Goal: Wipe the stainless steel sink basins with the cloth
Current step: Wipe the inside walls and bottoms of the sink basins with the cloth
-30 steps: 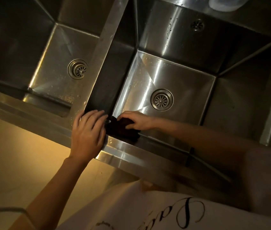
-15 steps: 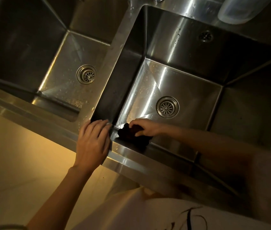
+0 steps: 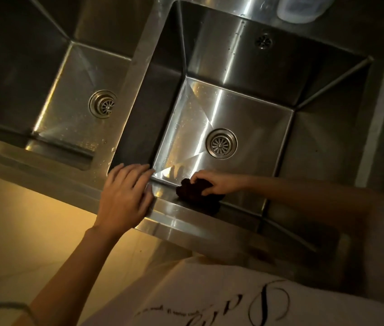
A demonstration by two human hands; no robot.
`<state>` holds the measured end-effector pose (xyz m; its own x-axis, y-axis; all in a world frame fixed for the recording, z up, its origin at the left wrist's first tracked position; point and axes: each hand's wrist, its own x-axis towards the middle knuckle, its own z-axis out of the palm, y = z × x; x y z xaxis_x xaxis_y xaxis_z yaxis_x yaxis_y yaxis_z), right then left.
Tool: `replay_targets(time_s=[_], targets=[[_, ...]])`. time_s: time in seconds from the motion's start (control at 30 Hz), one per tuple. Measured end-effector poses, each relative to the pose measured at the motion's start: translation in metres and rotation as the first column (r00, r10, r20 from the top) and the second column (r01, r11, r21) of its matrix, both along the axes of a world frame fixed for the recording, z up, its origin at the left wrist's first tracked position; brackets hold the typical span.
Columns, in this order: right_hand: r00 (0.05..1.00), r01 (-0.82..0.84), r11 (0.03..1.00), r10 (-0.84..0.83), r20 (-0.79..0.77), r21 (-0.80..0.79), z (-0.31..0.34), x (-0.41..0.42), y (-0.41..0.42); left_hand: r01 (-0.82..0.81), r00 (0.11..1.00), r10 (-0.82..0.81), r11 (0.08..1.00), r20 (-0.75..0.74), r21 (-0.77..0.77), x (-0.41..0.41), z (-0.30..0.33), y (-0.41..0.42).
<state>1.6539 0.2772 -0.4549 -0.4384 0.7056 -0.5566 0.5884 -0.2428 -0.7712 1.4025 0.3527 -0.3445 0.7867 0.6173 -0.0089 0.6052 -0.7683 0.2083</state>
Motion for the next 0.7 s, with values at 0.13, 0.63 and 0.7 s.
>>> replay_targets(time_s=[0.13,0.63,0.7], targets=[[0.986,0.023,0.993,-0.004,0.165,-0.117,-0.045,-0.007,0.000,0.082,0.996,-0.083,0.996,-0.041,-0.025,0.015,0.000,-0.005],[0.991,0.056,0.968,-0.084,-0.106,-0.244,0.056,0.035,-0.022,0.105,0.993,-0.111,0.987,-0.048,-0.120,0.017,-0.002,-0.024],[0.988,0.062,0.971,-0.092,-0.122,-0.230,0.071,0.038,-0.029,0.091,0.995,-0.097,0.988,-0.039,-0.127,0.017,-0.002,-0.024]])
